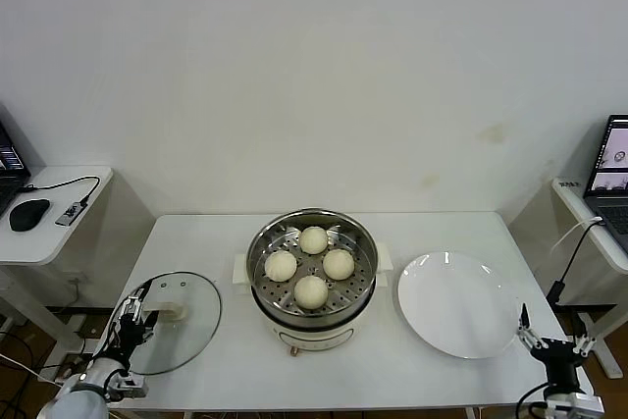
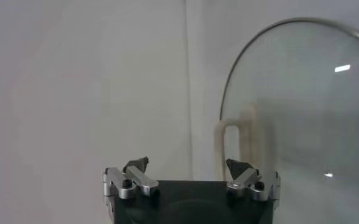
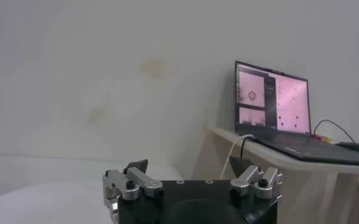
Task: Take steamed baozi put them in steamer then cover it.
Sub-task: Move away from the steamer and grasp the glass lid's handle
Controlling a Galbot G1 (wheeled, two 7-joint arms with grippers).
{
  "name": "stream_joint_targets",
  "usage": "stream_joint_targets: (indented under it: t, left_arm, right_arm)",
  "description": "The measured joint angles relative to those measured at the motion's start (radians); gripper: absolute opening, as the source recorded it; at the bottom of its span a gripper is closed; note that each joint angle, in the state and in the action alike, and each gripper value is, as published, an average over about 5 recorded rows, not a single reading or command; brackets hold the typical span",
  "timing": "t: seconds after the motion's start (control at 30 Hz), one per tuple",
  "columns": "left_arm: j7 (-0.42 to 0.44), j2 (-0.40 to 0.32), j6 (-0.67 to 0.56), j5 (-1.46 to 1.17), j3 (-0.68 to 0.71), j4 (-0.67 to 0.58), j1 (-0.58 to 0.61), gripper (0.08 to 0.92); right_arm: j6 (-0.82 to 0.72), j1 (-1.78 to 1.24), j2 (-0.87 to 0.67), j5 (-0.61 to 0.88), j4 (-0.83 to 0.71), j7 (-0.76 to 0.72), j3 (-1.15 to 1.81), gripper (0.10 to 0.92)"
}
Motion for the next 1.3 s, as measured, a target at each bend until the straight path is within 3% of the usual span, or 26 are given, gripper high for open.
stream_joint_targets:
  t: [0.4, 1.13, 1.3]
  left_arm:
    - [-0.011, -0.013, -0.002, 0.001, 0.038, 0.068, -0.071, 0.811]
    - [-0.035, -0.023, -0.003, -0.007, 0.036, 0.093, -0.079, 0.197]
    - [-0.047, -0.028, 0.010, -0.018, 0.014, 0.042, -0.050, 0.138]
  right_arm:
    - [0.012, -0.004, 0.007, -0.006, -0.006, -0.003, 0.000, 0.823]
    - [0.031, -0.016, 0.017, -0.046, -0.003, -0.006, -0.008, 0.823]
    - [0.037, -0.022, 0.017, -0.060, 0.008, -0.008, -0.013, 0.823]
